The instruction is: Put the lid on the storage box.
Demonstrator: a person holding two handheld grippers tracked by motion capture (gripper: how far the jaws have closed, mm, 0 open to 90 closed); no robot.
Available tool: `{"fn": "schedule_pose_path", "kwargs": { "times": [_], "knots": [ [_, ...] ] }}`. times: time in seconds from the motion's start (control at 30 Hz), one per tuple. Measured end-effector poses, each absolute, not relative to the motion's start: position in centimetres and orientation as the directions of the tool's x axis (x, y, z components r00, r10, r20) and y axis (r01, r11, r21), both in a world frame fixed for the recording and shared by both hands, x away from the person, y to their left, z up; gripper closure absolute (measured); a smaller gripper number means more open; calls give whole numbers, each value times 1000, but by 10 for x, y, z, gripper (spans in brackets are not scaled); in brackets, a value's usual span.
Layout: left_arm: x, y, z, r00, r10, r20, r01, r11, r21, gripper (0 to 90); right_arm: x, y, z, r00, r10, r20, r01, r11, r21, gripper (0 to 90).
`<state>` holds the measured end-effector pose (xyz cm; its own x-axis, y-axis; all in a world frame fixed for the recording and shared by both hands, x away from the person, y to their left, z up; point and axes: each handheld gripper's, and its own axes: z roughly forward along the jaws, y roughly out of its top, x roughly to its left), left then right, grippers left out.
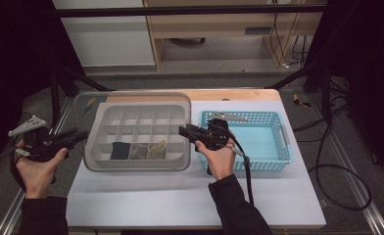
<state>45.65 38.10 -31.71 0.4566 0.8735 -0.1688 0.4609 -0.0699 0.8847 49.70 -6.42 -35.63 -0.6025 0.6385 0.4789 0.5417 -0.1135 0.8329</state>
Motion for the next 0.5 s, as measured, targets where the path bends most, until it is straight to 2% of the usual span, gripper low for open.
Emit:
{"fn": "schedule_pose_path", "kwargs": {
  "times": [0.5],
  "knots": [
    [479, 384, -304, 449, 878, -165, 442, -58, 895, 610, 519, -56, -340, -610, 671, 422, 483, -108, 869, 597]
  ]
}}
